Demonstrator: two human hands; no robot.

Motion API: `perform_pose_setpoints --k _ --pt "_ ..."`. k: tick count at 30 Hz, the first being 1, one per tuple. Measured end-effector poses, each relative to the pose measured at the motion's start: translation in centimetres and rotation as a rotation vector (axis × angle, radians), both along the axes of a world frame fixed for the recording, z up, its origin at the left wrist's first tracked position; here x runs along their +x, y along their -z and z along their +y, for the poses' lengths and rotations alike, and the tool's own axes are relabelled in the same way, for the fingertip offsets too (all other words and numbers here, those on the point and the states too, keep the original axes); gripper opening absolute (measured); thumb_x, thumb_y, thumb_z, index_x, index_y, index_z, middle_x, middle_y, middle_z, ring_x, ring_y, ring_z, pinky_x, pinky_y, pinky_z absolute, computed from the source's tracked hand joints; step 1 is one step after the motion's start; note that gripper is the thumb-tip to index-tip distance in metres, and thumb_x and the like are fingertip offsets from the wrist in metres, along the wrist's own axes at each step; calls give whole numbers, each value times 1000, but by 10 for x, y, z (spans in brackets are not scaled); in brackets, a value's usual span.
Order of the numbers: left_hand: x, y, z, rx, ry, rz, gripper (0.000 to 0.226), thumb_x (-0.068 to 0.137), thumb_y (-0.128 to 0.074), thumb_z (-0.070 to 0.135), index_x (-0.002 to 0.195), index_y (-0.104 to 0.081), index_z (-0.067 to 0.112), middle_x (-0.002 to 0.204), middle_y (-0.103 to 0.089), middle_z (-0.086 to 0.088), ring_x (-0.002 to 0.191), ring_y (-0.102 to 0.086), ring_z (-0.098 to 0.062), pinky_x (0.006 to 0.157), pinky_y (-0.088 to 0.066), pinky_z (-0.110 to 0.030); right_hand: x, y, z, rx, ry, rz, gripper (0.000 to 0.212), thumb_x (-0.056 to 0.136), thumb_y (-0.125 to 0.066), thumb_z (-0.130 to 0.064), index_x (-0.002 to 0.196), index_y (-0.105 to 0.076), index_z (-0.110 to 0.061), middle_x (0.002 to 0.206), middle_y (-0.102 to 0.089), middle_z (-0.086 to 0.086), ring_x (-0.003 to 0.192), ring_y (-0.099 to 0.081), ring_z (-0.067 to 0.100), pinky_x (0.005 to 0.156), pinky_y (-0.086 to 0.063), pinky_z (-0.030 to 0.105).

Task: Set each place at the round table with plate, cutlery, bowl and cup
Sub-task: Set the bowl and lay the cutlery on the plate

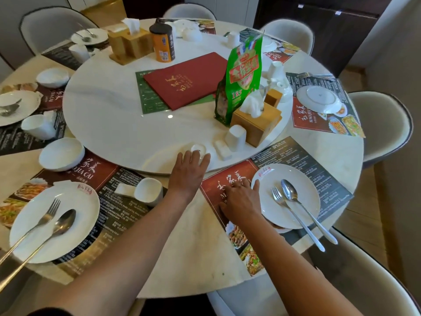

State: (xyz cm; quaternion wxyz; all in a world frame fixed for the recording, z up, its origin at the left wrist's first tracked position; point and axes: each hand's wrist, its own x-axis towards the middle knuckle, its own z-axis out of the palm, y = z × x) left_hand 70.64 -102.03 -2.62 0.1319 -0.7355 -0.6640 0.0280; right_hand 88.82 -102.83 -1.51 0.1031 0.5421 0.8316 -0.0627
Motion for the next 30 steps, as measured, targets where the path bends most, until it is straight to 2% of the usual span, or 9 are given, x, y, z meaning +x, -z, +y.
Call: perform_pose_setpoints --k 6,9,14,18,20,22,25,28,30 --pt "-3 1 -7 71 52 115 56 83 -70 13 137 -54 15 112 -60 -20 97 -60 -40 85 -52 -50 1 5 -8 -6 19 2 55 96 -45 -54 144 -45 -27 151 -45 5 147 -25 34 117 -10 66" --pt "2 -9 -15 113 59 97 50 85 -63 19 135 -57 18 110 -61 -18 88 -61 -37 69 -53 -44 5 2 -9 -20 3 0 55 97 -45 -52 148 -41 -29 154 -42 2 149 -22 33 116 -8 68" --pt "14 -49 -28 121 -12 23 42 82 -65 23 124 -66 24 103 -64 -7 75 -64 -26 52 -48 -30 16 -2 -19 -21 -3 32 46 98 -46 -46 141 -50 -29 150 -48 -4 148 -21 31 116 -10 67" --pt "28 -70 -39 -13 -222 -310 43 99 -47 11 141 -44 22 121 -59 -9 102 -63 -29 74 -52 -38 26 -5 -33 14 2 106 40 99 -46 -44 136 -52 -31 152 -45 -4 149 -21 26 119 -10 63" --pt "36 -70 -44 17 -363 -532 38 99 -49 9 135 -48 21 115 -64 -10 101 -65 -32 78 -55 -41 33 -8 -38 48 33 145 44 100 -46 -45 141 -47 -31 157 -38 -1 151 -18 27 120 -9 62" --pt "43 -65 -46 12 -525 -770 30 99 -51 11 126 -51 23 111 -66 -10 100 -65 -33 73 -55 -42 41 -9 -42 68 71 154 53 98 -50 -49 148 -39 -33 162 -30 1 152 -16 29 121 -10 61" --pt "47 -46 -40 -74 -732 -1087 30 96 -47 11 121 -58 22 117 -66 -7 102 -62 -30 74 -53 -38 56 -10 -46 94 122 133 68 95 -55 -55 153 -27 -33 164 -23 3 152 -15 30 120 -13 59" --pt "52 -33 -42 -98 -849 -1285 36 93 -50 13 125 -64 22 121 -65 -8 106 -62 -32 85 -59 -44 70 -8 -50 72 165 144 73 95 -51 -57 156 -20 -33 165 -21 6 153 -13 31 121 -13 57" --pt "56 -25 -43 -100 -879 -1363 36 90 -55 15 122 -66 27 118 -67 -5 103 -64 -32 80 -62 -45 78 -7 -53 58 182 158 71 96 -49 -58 156 -20 -33 165 -21 5 153 -13 31 122 -14 55"
